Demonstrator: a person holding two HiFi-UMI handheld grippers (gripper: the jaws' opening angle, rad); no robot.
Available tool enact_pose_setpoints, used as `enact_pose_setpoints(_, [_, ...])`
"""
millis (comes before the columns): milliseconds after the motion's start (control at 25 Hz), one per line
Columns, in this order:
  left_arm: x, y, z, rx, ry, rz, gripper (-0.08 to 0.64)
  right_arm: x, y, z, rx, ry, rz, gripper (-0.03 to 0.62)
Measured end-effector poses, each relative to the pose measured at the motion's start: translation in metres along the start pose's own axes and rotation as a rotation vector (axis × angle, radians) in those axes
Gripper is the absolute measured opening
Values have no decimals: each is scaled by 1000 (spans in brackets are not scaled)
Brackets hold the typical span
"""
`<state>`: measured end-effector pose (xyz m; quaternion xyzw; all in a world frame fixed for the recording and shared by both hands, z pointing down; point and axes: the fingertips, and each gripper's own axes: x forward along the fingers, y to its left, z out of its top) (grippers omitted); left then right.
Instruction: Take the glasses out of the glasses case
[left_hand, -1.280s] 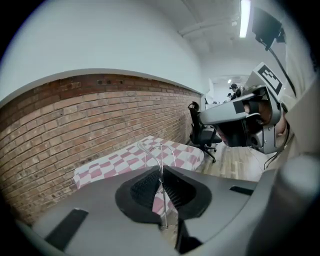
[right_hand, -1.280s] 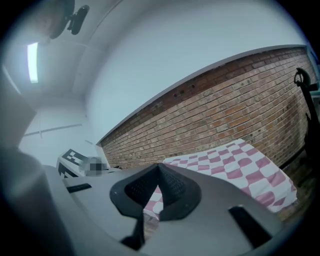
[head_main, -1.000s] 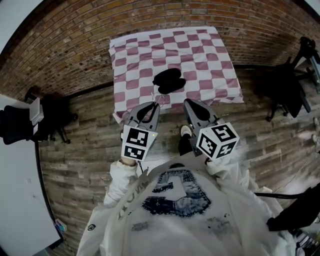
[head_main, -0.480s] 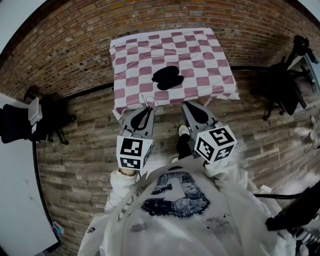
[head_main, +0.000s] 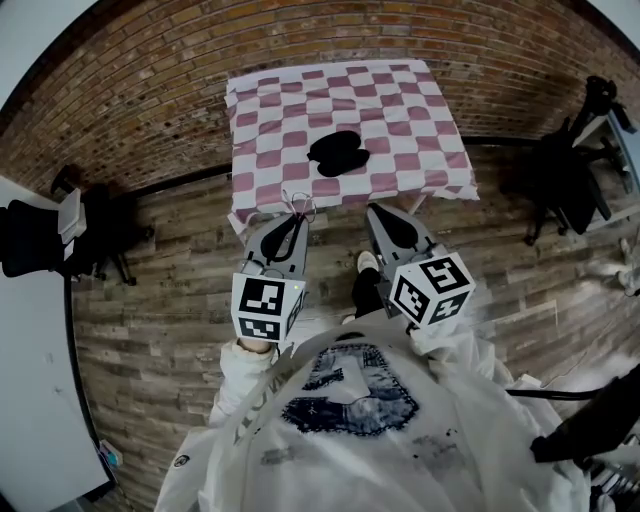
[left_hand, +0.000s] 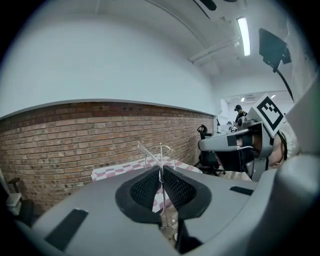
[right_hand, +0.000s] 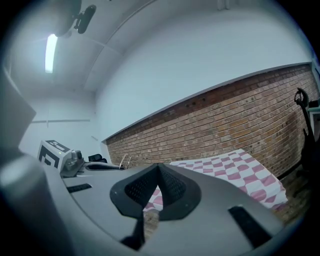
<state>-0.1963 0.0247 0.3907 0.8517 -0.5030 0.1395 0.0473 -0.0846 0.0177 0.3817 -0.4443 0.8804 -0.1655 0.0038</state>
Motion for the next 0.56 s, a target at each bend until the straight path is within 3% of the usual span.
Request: enact_pose_setpoints(560, [6,-11,5,-5,-1,-9,35,-10,-10,4,3,-5,-9,14])
